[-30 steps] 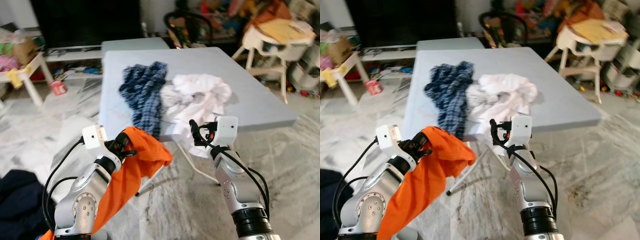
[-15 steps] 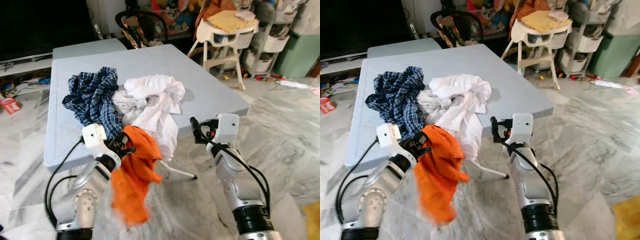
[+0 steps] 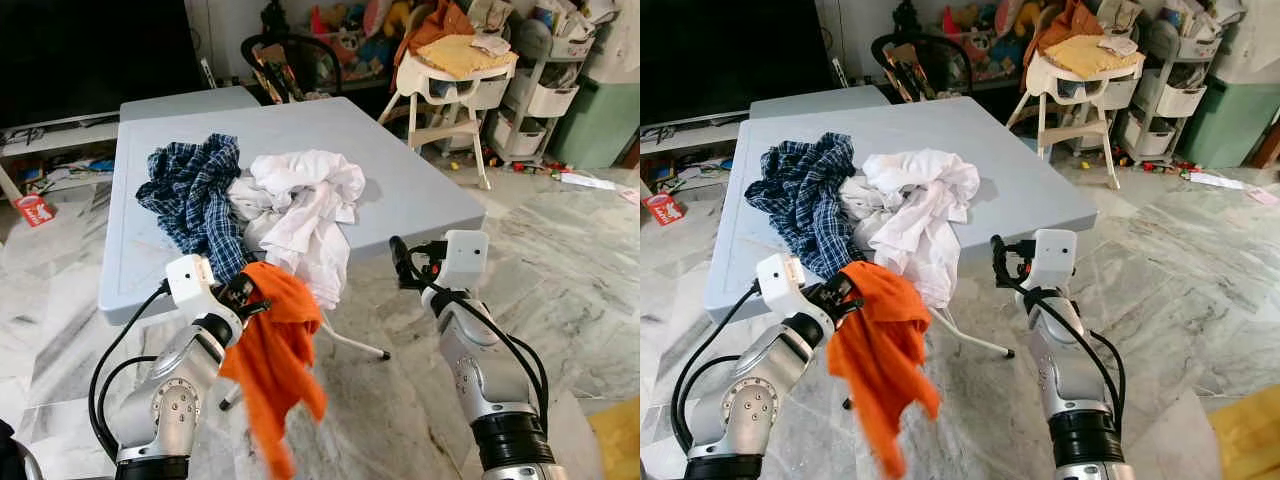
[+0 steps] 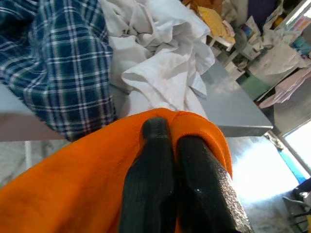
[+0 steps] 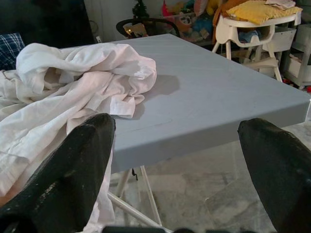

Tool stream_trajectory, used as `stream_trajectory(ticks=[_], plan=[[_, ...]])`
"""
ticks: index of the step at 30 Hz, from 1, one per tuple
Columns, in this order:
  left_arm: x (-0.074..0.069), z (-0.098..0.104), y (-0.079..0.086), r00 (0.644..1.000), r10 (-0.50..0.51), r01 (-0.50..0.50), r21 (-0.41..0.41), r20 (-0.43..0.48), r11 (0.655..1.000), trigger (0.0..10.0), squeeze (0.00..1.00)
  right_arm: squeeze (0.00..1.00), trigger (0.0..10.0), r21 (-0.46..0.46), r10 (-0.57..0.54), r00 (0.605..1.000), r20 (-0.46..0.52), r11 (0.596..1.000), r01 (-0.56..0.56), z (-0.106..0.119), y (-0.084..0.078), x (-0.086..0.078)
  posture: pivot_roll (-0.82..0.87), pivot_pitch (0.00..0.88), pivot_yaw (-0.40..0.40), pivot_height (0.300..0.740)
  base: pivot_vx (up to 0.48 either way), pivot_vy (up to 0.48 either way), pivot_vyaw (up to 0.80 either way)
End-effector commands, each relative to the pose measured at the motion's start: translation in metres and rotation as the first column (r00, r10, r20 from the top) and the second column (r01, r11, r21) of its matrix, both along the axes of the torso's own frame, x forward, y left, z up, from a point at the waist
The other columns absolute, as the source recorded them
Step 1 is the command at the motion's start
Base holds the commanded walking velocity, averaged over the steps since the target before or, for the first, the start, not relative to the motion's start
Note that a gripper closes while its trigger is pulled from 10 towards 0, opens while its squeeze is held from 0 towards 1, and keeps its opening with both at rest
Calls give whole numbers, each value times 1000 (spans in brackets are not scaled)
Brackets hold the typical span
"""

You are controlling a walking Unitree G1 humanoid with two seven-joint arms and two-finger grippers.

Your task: Hang hanger

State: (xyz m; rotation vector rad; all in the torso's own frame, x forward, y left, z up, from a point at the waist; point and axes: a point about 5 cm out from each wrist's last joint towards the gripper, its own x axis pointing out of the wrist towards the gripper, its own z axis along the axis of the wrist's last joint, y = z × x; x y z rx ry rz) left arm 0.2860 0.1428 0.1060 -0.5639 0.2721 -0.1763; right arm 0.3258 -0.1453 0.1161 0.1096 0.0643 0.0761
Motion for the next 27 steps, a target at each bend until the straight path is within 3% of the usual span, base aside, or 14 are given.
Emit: stream_trajectory(ticks=[1,27], plan=[[5,8,-3,1000,-11,11,27,8,1000,10000,0,0,10000,3,-4,1000,-1,1000,4,3,0,3,-52,0,13,740,0,0,0],[11,13,-6,1000,-25,26,46,-18,999,10000,0,0,10000,12,-23,1000,-5,1000,23,3,-2,3,-57,0,24,740,-19,0,0]])
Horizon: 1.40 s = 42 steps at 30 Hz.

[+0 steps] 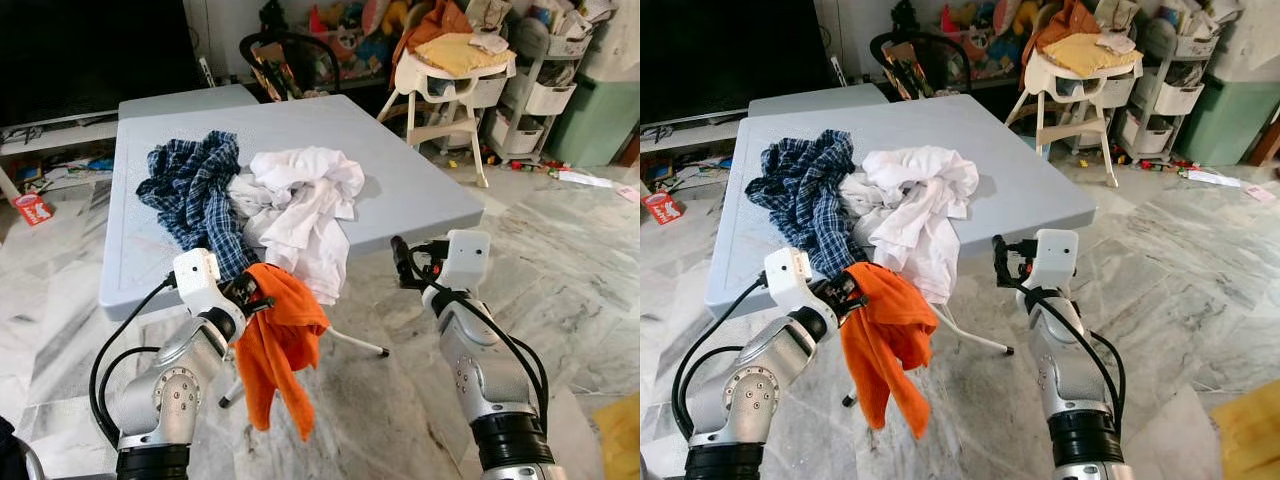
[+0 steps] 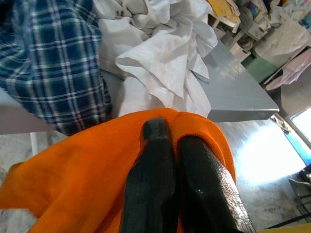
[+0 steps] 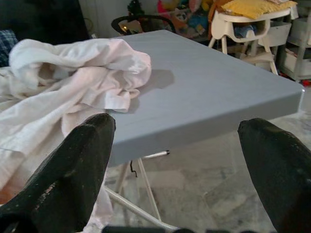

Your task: Hang hanger

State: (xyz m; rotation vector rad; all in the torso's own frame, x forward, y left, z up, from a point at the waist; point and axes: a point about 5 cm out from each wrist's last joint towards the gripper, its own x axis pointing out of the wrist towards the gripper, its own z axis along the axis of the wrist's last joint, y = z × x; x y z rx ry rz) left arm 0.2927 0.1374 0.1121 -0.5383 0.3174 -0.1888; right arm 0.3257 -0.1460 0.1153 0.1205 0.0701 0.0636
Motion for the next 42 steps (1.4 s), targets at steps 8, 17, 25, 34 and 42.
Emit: stream_trajectory(ticks=[8,17,25,34,42], plan=[[5,7,-1,1000,-2,2,24,12,1000,10000,0,0,10000,3,-12,1000,0,1000,12,3,-1,4,-58,0,26,740,-66,0,0],[5,6,0,1000,-3,2,34,7,999,10000,0,0,10000,3,-13,1000,2,1000,13,4,-2,4,-57,0,23,740,-290,0,0],[6,5,0,1000,-12,12,48,3,999,10000,0,0,10000,5,-13,1000,2,1000,13,4,-1,5,-59,0,29,740,-280,0,0],[5,3,-1,999,-35,35,68,-4,997,10000,0,0,10000,7,-14,1000,6,1000,14,5,-2,4,-61,0,31,740,-193,0,0],[2,2,-2,999,-43,43,86,-3,995,10000,0,0,10000,8,-12,1000,-2,1000,12,2,-1,1,-57,0,31,740,0,0,0]])
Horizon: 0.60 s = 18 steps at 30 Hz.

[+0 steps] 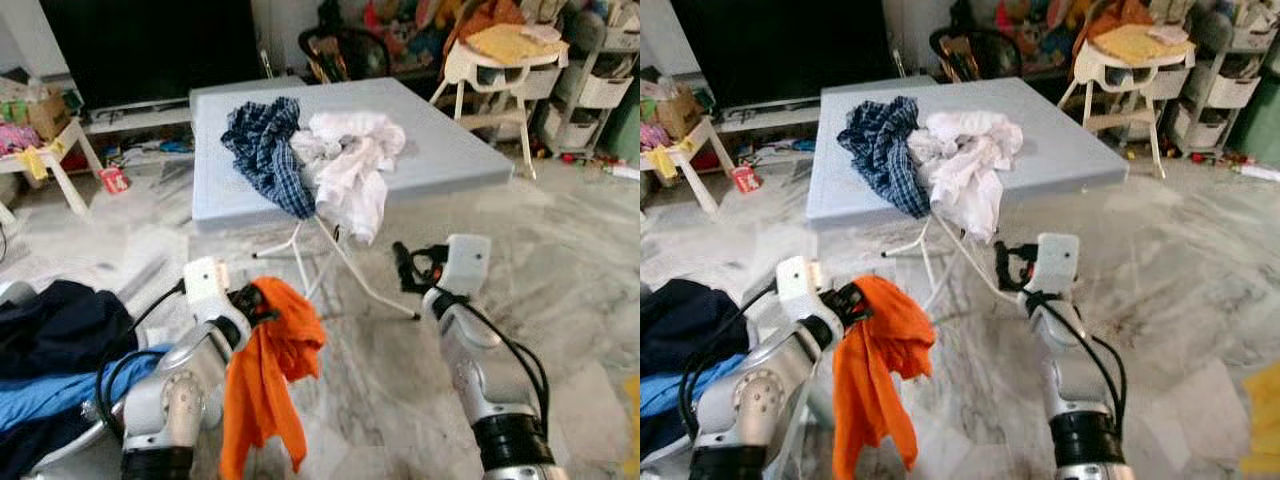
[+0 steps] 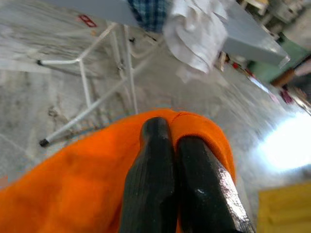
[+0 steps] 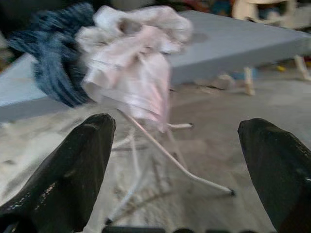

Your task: Hang hanger

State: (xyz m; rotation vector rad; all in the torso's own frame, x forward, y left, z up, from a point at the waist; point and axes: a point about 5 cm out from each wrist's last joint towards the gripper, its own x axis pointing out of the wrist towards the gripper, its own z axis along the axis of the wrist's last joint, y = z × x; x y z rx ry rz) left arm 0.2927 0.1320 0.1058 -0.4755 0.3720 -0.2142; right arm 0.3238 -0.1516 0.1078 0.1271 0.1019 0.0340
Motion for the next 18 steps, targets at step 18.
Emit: stream_trajectory(ticks=[18], plan=[[32,47,0,989,33,-22,-73,145,997,10000,0,0,10000,-229,372,922,-109,893,-387,-12,3,-15,-36,50,27,740,0,0,0]])
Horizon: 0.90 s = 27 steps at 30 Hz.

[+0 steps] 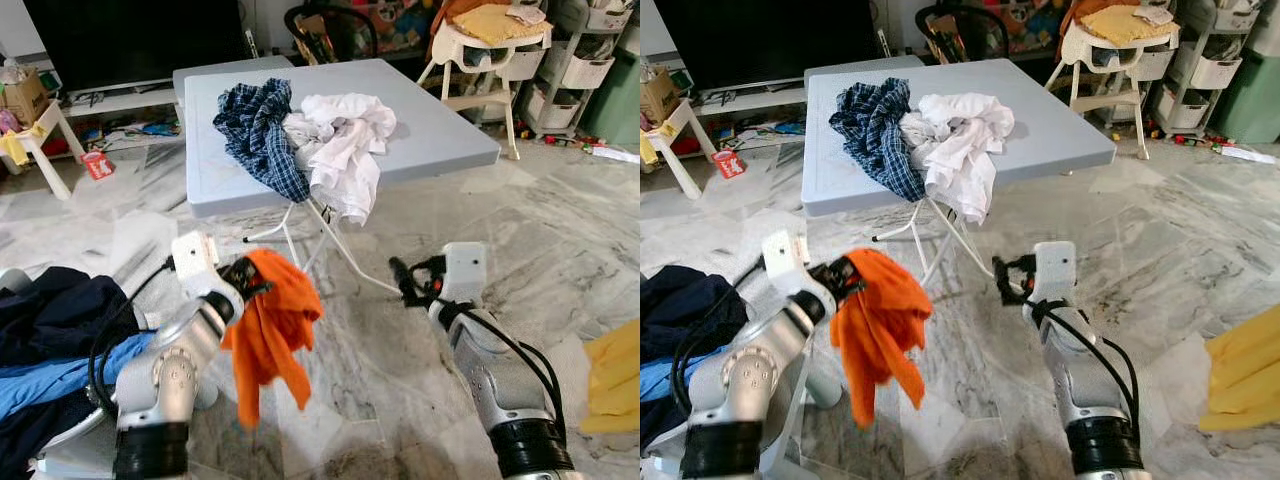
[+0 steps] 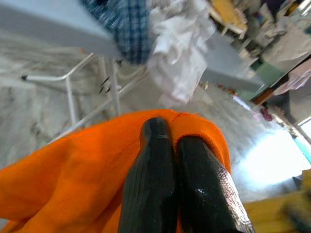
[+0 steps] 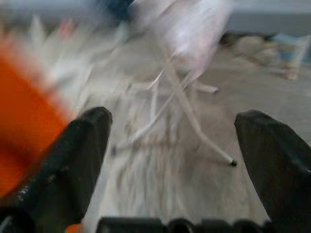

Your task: Hang hanger

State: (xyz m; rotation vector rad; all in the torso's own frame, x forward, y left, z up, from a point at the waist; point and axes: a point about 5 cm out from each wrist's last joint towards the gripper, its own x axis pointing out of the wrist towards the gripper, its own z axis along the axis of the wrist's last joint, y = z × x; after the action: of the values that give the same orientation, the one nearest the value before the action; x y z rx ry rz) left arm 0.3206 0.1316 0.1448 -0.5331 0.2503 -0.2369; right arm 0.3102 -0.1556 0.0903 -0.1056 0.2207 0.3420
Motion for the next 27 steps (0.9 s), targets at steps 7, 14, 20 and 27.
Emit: stream_trajectory(ticks=[7,14,20,27], plan=[[20,29,-35,993,-92,93,-10,71,996,10000,0,0,10000,61,177,984,5,982,-177,6,8,-4,-22,65,33,740,0,0,0],[20,38,-68,983,-170,175,-71,74,982,10000,0,0,10000,79,177,984,23,981,-178,6,17,1,-16,64,41,740,0,0,0],[17,45,-80,977,-198,206,-111,75,972,10000,0,0,10000,86,190,982,19,978,-191,-1,26,-1,-7,64,48,740,0,0,0],[10,57,-76,971,-224,234,-141,80,962,10000,0,0,10000,38,101,992,80,994,-104,3,20,7,7,55,51,740,0,0,0]])
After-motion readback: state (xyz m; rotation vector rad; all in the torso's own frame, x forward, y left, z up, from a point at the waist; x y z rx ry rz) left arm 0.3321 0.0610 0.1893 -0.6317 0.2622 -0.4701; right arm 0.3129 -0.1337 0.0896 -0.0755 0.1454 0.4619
